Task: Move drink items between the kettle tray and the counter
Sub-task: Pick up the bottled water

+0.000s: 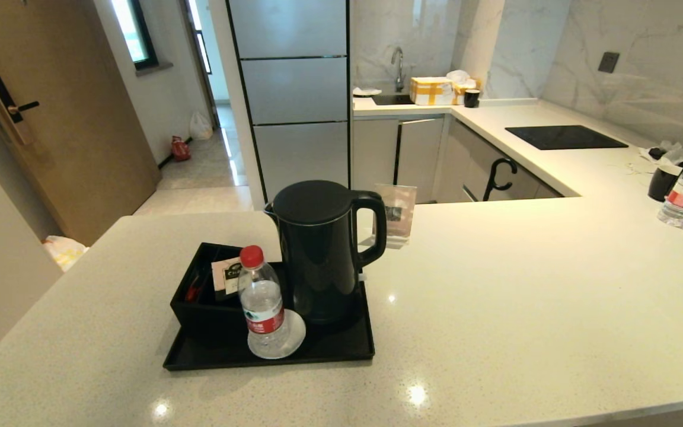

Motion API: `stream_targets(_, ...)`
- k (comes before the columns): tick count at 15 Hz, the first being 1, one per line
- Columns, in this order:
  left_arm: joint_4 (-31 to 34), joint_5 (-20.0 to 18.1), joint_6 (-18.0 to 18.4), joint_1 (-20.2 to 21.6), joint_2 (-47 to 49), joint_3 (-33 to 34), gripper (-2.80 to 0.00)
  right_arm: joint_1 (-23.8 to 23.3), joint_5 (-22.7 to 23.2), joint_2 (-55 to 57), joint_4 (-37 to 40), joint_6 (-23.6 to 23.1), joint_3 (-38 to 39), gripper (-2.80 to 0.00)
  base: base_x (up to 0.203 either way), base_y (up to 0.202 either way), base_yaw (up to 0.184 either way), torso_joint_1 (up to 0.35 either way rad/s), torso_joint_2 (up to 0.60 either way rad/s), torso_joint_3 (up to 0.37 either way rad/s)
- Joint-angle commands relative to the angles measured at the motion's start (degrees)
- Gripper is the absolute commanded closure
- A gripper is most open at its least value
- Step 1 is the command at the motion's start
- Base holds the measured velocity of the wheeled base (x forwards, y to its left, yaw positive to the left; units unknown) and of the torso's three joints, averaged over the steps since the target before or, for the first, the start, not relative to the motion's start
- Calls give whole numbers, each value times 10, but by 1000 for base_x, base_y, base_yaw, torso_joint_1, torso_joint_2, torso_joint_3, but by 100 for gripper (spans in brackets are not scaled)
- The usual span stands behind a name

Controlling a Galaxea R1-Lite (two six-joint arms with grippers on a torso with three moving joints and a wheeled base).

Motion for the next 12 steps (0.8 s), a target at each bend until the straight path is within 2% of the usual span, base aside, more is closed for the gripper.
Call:
stream_targets(1,1,0,5,0,0,0,0,0,0,0,0,0,0,0,0,0,0,0,0,0)
stream_targets(6,1,1,7,0,1,0,0,0,0,0,0,0,0,0,0,0,0,0,0,0)
stream_targets(10,35,5,9,0,7,-19,0,0,0,0,0,0,0,0,0,0,0,0,0,0)
stream_targets(11,57,7,8,0,24,-52,0,0,0,0,0,0,0,0,0,0,0,0,0,0)
stream_targets(12,90,13,1,0,59,-114,0,0,0,0,0,0,0,0,0,0,0,0,0,0)
